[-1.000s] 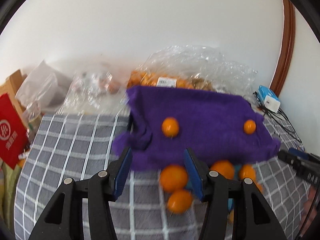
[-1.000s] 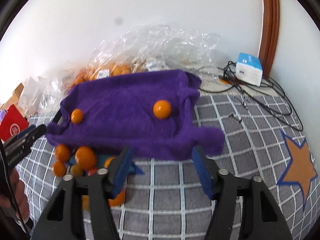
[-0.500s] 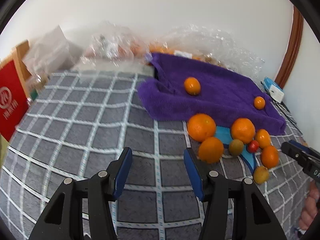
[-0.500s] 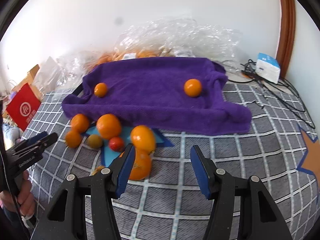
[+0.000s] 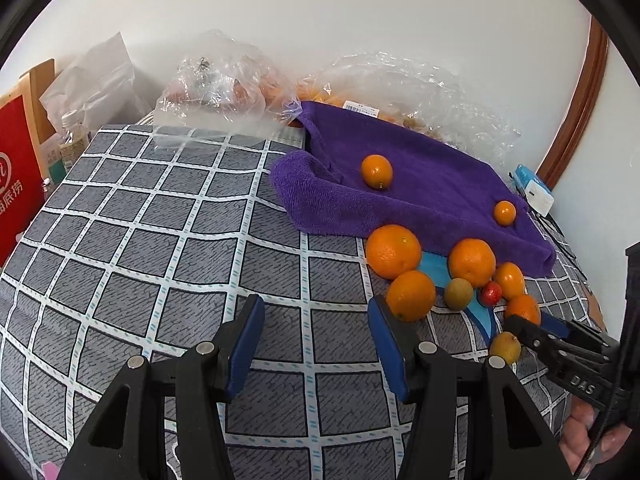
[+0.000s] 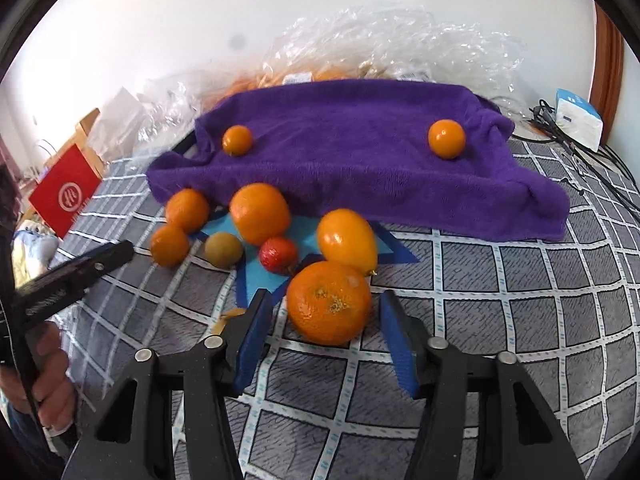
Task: Organize fruits
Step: 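Close the right gripper on a large mandarin while the left gripper grasps an orange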
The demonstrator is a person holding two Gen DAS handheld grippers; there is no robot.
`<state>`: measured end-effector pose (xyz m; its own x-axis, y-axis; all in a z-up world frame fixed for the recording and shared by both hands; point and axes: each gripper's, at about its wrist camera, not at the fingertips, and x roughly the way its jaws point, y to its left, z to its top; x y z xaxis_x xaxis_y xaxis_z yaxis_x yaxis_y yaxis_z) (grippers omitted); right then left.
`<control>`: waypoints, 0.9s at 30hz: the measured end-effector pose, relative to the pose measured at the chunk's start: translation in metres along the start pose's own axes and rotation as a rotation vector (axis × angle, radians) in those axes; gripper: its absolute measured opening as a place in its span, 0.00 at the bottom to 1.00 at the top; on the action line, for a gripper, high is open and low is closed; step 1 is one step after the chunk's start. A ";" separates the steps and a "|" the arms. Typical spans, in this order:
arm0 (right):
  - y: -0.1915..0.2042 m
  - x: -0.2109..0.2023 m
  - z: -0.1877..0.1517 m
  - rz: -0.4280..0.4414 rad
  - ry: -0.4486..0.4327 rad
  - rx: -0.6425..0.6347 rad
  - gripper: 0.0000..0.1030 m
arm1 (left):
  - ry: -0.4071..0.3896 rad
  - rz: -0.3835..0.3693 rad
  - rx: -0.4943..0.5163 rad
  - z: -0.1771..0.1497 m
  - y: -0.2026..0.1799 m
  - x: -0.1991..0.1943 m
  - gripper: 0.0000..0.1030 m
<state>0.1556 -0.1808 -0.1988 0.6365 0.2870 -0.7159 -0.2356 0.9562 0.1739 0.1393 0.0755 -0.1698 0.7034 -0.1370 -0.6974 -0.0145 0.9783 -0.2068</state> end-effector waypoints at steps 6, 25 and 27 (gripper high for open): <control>0.000 -0.006 -0.002 -0.007 -0.025 -0.022 0.40 | -0.007 -0.040 0.012 -0.001 -0.004 -0.004 0.50; -0.069 -0.021 0.000 -0.077 -0.083 0.062 0.40 | 0.075 -0.041 0.116 0.007 -0.051 0.027 0.48; -0.068 -0.021 0.000 -0.074 -0.085 0.058 0.40 | 0.049 -0.077 0.105 0.008 -0.052 0.023 0.48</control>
<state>0.1588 -0.2515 -0.1957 0.7113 0.2168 -0.6686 -0.1443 0.9760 0.1629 0.1617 0.0232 -0.1694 0.6643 -0.2173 -0.7152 0.1143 0.9751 -0.1901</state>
